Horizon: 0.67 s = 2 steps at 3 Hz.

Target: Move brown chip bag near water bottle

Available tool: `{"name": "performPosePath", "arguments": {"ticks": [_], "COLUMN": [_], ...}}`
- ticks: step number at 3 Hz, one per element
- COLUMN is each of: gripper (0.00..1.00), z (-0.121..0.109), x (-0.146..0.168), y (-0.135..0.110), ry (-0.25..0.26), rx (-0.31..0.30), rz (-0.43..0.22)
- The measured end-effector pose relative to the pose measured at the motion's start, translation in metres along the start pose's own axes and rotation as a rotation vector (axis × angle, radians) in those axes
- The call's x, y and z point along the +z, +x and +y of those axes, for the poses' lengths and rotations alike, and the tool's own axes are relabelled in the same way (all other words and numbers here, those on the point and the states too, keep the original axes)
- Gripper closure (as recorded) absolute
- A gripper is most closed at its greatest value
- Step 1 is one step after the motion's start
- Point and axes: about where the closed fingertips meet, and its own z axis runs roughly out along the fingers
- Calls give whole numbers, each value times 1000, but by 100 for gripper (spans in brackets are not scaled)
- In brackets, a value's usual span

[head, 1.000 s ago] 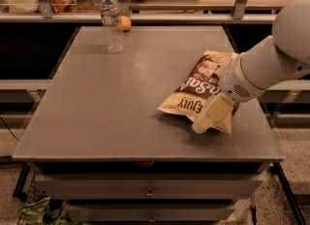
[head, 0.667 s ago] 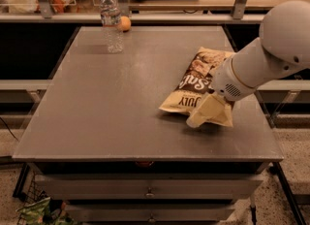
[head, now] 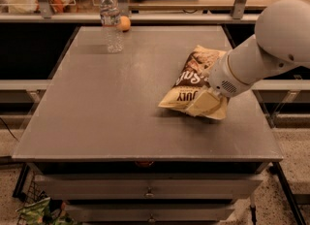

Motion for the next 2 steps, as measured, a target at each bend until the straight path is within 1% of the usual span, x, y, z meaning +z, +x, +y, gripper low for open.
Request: {"name": "performPosePath", "arguments": {"ticks": [1,2], "gripper": [87,100], "z": [0,0], "x": [-1,-1], "y": [-1,-1], "ry": [0,0], "rx": [0,0], "rz": [0,0]}}
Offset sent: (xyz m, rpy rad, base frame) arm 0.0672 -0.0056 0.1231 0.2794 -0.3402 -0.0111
